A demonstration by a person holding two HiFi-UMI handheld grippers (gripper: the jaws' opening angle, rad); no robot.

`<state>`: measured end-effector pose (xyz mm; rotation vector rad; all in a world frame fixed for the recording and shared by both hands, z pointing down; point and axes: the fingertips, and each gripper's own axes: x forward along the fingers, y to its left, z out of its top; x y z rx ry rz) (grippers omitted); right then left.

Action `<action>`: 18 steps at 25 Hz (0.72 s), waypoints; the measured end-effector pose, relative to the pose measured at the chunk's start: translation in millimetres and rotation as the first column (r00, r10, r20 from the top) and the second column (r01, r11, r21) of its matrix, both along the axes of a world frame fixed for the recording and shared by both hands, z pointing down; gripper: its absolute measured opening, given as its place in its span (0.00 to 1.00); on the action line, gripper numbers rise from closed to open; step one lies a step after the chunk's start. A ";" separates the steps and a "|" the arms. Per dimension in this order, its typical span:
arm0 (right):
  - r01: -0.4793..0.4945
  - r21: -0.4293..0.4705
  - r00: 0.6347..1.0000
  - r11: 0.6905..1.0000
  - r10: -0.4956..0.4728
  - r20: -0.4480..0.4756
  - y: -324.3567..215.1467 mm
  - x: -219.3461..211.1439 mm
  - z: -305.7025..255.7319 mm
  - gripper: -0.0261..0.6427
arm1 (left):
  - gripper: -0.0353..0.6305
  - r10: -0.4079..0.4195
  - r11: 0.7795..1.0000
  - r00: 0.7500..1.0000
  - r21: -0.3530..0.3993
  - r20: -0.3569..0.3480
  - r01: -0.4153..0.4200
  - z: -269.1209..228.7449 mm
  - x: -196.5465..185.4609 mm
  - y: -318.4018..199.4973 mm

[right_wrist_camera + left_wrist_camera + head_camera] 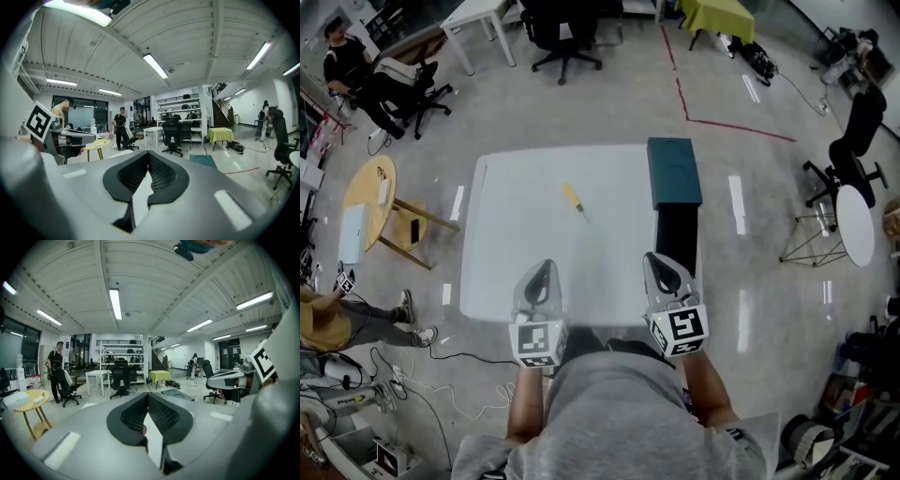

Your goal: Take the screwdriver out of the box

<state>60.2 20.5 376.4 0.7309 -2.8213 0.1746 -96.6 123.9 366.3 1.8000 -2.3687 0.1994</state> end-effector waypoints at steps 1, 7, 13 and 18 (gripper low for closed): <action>-0.004 -0.007 1.000 1.000 0.004 -0.004 0.6 4.4 3.5 0.04 | 0.07 -0.001 1.000 1.000 -0.005 -0.002 0.001 2.0 1.8 1.3; -0.033 -0.020 0.999 0.999 0.033 -0.008 -2.5 18.3 9.3 0.04 | 0.07 0.000 1.000 1.000 -0.026 -0.007 0.000 9.8 7.3 4.3; -0.010 -0.005 1.000 1.000 0.010 -0.012 -5.0 14.2 7.4 0.04 | 0.07 -0.001 1.000 1.000 -0.031 -0.005 0.001 9.2 10.7 -2.0; 0.001 -0.001 1.000 1.000 -0.001 -0.012 -5.7 11.2 7.9 0.04 | 0.07 -0.003 0.999 1.000 -0.035 -0.006 0.002 10.2 11.7 -4.5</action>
